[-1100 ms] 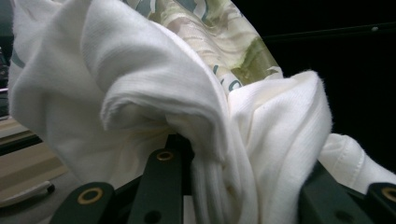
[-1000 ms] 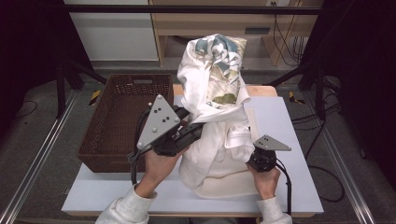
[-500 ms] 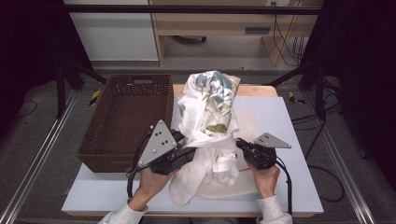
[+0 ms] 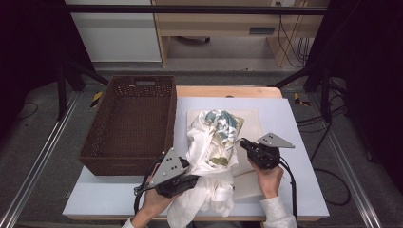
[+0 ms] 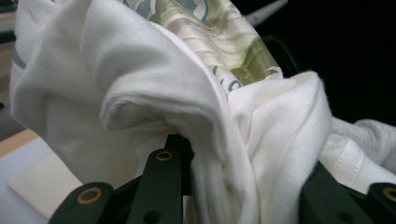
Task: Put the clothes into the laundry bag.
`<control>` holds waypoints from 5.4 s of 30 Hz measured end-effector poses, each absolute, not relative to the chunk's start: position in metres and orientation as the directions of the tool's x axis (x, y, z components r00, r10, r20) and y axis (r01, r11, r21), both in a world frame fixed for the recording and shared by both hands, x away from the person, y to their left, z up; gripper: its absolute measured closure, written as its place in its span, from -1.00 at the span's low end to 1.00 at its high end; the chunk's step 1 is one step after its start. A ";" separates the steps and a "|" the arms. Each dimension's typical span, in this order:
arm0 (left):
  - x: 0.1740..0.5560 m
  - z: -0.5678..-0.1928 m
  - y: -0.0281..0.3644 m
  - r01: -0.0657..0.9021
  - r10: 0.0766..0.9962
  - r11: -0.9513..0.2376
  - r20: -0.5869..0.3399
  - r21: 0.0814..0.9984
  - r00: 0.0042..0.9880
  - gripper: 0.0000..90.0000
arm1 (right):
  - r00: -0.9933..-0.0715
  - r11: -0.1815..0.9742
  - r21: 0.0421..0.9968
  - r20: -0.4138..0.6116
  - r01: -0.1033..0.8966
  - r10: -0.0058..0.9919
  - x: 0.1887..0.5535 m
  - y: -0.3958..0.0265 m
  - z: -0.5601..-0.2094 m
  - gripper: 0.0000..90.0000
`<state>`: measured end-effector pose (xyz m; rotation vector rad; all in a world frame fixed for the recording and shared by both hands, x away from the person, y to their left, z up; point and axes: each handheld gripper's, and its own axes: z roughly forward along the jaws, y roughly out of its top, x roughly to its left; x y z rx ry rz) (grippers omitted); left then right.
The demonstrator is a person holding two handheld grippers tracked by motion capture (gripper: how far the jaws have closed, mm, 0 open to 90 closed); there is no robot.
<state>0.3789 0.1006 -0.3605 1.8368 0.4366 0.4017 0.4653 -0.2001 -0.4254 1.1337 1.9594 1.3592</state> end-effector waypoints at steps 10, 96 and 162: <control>0.382 -0.400 0.089 0.165 0.422 -0.387 0.015 0.907 0.907 0.53 | -0.519 0.155 0.921 0.059 0.358 0.853 0.470 -0.201 -0.428 0.92; 0.427 -0.438 0.018 0.246 0.338 -0.633 -0.024 0.734 0.941 0.54 | -0.564 0.238 0.909 -0.004 0.342 0.826 0.458 -0.230 -0.413 0.93; 0.403 -0.403 0.021 0.298 0.527 -0.393 -0.053 0.870 0.848 -0.84 | -0.533 0.206 0.927 -0.008 0.314 0.846 0.454 -0.208 -0.432 0.93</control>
